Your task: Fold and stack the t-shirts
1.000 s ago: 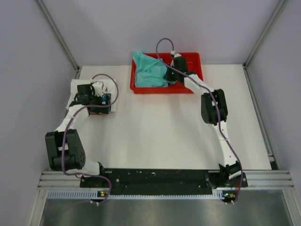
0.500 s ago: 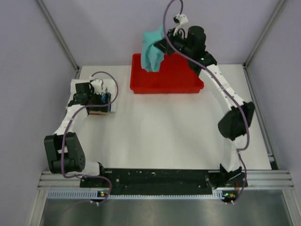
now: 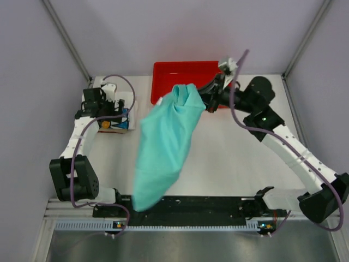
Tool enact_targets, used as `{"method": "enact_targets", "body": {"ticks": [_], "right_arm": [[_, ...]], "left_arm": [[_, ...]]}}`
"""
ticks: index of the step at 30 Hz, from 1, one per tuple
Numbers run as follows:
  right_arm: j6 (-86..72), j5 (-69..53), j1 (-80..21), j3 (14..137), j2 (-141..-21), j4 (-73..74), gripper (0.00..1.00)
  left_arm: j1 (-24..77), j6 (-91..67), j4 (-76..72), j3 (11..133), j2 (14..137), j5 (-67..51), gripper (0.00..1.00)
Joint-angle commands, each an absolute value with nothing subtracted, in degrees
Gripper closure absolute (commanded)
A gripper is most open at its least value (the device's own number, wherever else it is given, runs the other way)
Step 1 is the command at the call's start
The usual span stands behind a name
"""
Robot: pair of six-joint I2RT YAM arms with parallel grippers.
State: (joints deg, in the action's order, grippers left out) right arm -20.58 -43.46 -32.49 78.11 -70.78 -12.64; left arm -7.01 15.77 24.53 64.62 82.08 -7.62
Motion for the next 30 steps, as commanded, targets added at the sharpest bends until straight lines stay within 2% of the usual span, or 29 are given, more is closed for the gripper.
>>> {"method": "enact_targets", "body": {"ticks": [1,2,4,6,8,10,13,17,20,25,30], "right_arm": [[-12.2,-33.7,-32.2,64.6,-72.6,-1.2,1.0],[-10.7,-30.6,-32.2,61.9,-73.1,-0.2,0.97],[-6.8,-22.2,-31.9,58.6,-74.9,3.3,0.71],[-6.2,-5.0,-31.5,58.8,-77.5,8.5,0.35],[-7.4,9.8,-30.1,62.5,-81.0,16.4,0.28],[-6.9,15.3,-29.7,66.9,-83.4,23.3,0.25],[-3.5,9.3,-32.2,67.7,-82.1,26.4,0.25],[2.6,4.8,-42.5,63.4,-76.0,29.1,0.23],[1.2,2.9,-49.0,61.4,-75.5,35.0,0.27],[-7.0,0.2,-60.0,60.7,-82.1,40.3,0.28],[-12.7,2.3,-64.9,59.6,-92.7,39.4,0.3]], "left_arm": [[-6.9,16.9,24.6,67.1,80.1,-6.9,0.01],[-7.0,16.9,24.9,67.2,80.1,-7.3,0.01],[-6.9,17.7,25.4,67.2,80.1,-9.4,0.01],[-6.9,18.1,25.9,67.2,80.0,-11.9,0.01],[-6.9,18.3,26.5,67.2,79.9,-12.9,0.02],[-6.9,18.5,26.9,67.2,79.5,-13.7,0.02],[-6.9,18.6,26.9,66.7,78.7,-13.5,0.02],[-6.8,18.8,27.2,66.1,77.5,-12.7,0.02],[-6.9,19.0,27.2,65.6,77.1,-12.6,0.02],[-6.9,18.9,27.2,65.7,77.1,-12.0,0.02],[-6.9,18.7,27.4,65.7,76.6,-12.7,0.01]]}}
